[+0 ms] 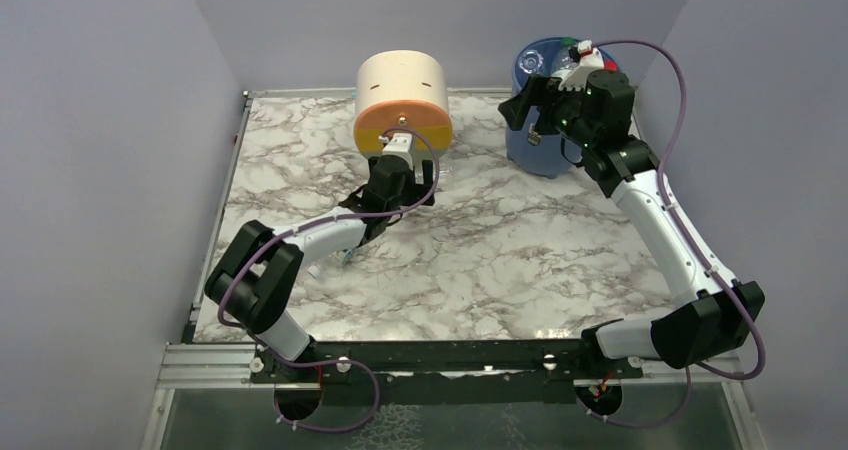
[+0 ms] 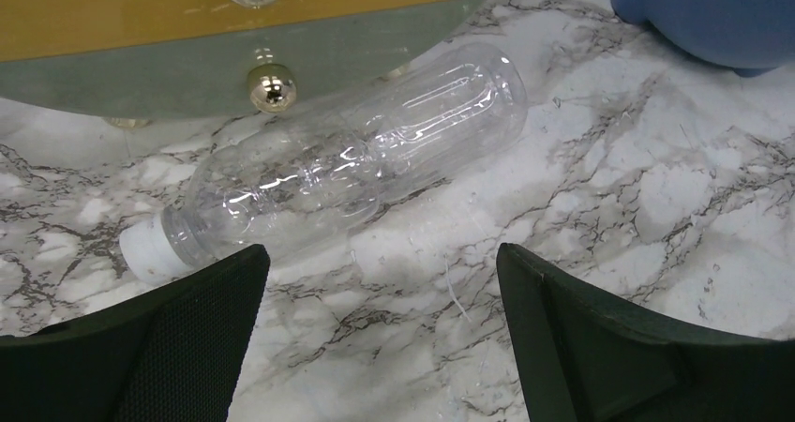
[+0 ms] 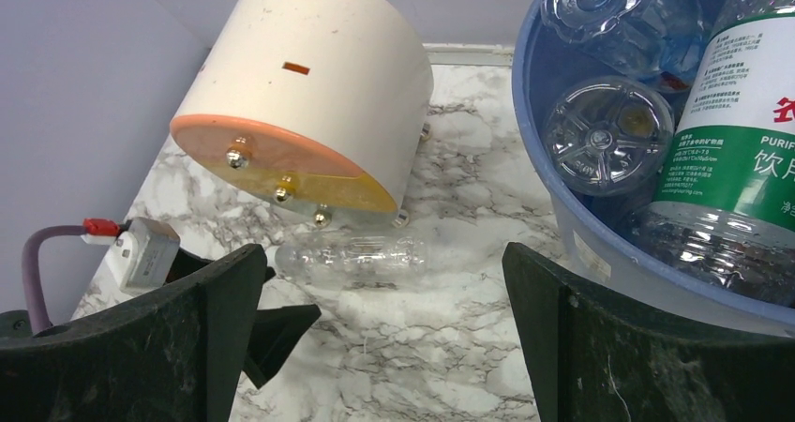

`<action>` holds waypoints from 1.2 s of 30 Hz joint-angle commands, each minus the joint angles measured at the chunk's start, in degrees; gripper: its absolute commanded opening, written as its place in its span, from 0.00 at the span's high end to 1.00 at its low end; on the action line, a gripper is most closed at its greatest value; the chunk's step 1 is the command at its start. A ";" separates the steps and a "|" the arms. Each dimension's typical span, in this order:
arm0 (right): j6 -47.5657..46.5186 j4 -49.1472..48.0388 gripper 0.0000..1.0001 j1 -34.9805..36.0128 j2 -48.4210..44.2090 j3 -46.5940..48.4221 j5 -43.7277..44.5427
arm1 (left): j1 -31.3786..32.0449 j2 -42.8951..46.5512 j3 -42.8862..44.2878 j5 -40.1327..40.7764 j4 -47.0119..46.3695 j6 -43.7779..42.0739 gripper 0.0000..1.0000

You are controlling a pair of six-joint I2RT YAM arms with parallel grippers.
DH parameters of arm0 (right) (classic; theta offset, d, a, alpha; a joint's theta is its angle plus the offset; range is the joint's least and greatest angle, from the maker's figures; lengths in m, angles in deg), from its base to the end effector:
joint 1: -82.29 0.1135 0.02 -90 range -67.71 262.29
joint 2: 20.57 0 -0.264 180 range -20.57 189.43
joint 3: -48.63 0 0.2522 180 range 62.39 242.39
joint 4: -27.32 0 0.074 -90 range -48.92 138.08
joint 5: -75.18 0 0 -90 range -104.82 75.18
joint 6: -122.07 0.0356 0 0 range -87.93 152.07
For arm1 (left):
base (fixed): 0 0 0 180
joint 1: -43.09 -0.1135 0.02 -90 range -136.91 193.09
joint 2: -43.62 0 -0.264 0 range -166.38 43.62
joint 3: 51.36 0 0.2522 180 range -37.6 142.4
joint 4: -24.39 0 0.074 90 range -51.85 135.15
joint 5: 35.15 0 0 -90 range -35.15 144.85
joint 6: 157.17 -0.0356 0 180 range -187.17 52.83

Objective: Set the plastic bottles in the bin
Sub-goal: Adjust the plastic bottle at the center of the board.

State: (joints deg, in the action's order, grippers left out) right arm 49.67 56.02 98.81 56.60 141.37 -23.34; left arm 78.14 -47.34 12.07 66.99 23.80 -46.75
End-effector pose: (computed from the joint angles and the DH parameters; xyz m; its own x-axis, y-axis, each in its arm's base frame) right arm 0.2963 0.0934 0.4138 -0.3344 0.2127 -0.9181 -0.3340 0.8842 0.3265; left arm 0.2868 -0.1920 0.2116 -0.4899 -0.0730 -0.8687 0.2529 0.9417 -0.2217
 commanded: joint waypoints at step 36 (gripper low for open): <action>0.62 -1.23 0.00 0.63 -0.26 -1.47 -4.04 | -0.56 -7.96 -2.08 -3.41 -10.96 2.53 0.06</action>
State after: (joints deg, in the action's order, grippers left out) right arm 49.85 55.76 98.87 56.68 140.73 -25.54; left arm 77.66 -56.98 12.42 67.37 14.93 -47.56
